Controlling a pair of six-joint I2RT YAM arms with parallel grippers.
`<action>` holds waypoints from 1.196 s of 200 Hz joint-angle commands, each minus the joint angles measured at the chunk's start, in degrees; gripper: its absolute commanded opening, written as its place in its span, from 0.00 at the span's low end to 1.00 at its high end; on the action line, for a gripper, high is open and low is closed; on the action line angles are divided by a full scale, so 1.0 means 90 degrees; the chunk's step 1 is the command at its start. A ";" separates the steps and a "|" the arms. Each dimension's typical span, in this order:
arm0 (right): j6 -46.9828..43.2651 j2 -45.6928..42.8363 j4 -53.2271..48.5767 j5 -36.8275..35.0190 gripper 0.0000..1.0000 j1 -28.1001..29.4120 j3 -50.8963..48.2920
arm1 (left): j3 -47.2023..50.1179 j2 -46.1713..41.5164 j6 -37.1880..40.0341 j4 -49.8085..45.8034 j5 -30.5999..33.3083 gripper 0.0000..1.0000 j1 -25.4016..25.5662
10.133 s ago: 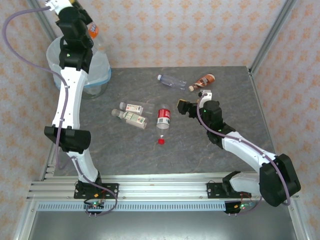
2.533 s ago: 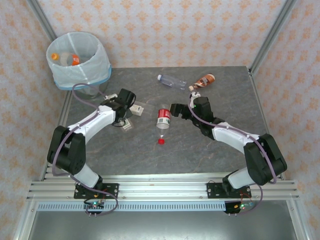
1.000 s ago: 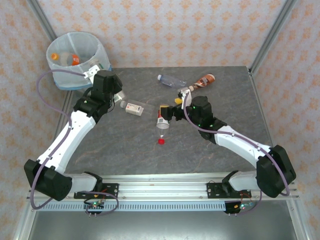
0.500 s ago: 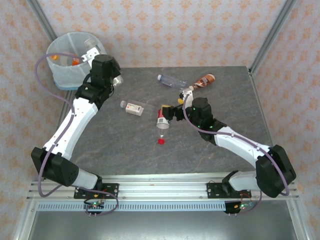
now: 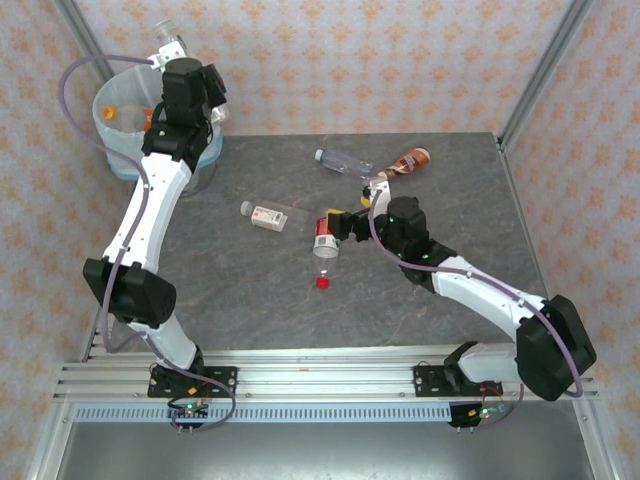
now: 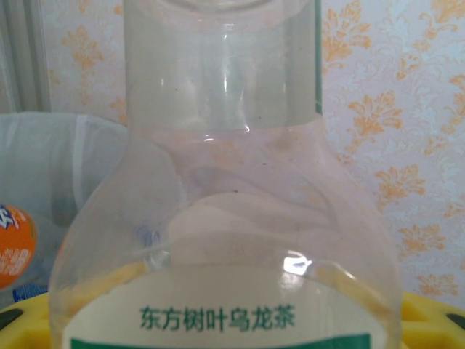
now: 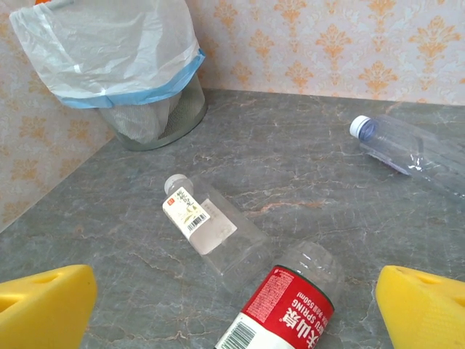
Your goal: Put the plastic bottles in the bin
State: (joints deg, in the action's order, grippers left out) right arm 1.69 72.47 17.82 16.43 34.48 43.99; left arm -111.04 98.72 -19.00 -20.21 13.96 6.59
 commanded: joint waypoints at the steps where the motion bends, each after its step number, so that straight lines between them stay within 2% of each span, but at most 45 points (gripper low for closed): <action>1: -0.0122 -0.0226 0.0022 -0.0183 0.99 0.0017 -0.0129 | -0.0505 0.0192 0.0406 -0.0394 0.0052 0.00 -0.0160; 29: -0.0169 -0.0239 -0.0048 -0.0204 0.99 0.0019 -0.0127 | -0.1280 0.0670 0.0424 -0.0741 0.0122 0.00 -0.0479; 60: -0.0184 -0.0243 -0.0058 -0.0219 0.99 0.0017 -0.0122 | -0.2295 0.1394 0.0200 -0.1415 0.0671 0.00 -0.0799; 95: -0.0188 -0.0273 -0.0081 -0.0231 0.99 0.0018 -0.0131 | -0.3034 0.2041 0.0025 -0.1664 0.0295 0.00 -0.1240; 125: -0.0191 -0.0338 -0.0086 -0.0290 0.99 0.0023 -0.0189 | -0.3997 0.2813 -0.0177 -0.2186 0.0383 0.03 -0.1499; 147: -0.0188 -0.0377 -0.0086 -0.0302 0.99 0.0017 -0.0233 | -0.4246 0.3180 -0.0206 -0.2185 0.0393 0.09 -0.1661; 170: -0.0151 -0.0461 -0.0068 -0.0368 0.99 0.0022 -0.0324 | -0.4266 0.3364 -0.0478 -0.2345 0.0590 0.10 -0.1835; 178: -0.0140 -0.0481 -0.0056 -0.0398 0.99 0.0017 -0.0358 | -0.4271 0.3403 -0.0515 -0.2300 0.0441 0.15 -0.1925; 188: -0.0149 -0.0482 -0.0060 -0.0409 0.99 0.0019 -0.0394 | -0.4293 0.3441 -0.0544 -0.2173 0.0216 0.26 -0.2055; 207: -0.0178 -0.0482 -0.0078 -0.0455 0.99 0.0017 -0.0436 | -0.4693 0.3619 -0.0406 -0.2006 -0.0563 0.44 -0.2224; 223: -0.0188 -0.0478 -0.0090 -0.0475 0.99 0.0019 -0.0462 | -0.5355 0.3858 -0.0182 -0.2189 -0.0492 0.53 -0.2241; 239: -0.0161 -0.0483 -0.0067 -0.0473 0.99 0.0017 -0.0473 | -0.5537 0.3843 -0.0154 -0.2286 -0.0622 0.62 -0.2280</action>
State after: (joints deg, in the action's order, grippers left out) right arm 1.13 69.34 16.73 13.28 34.48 40.34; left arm -156.09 134.32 -21.98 -39.66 11.42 -13.58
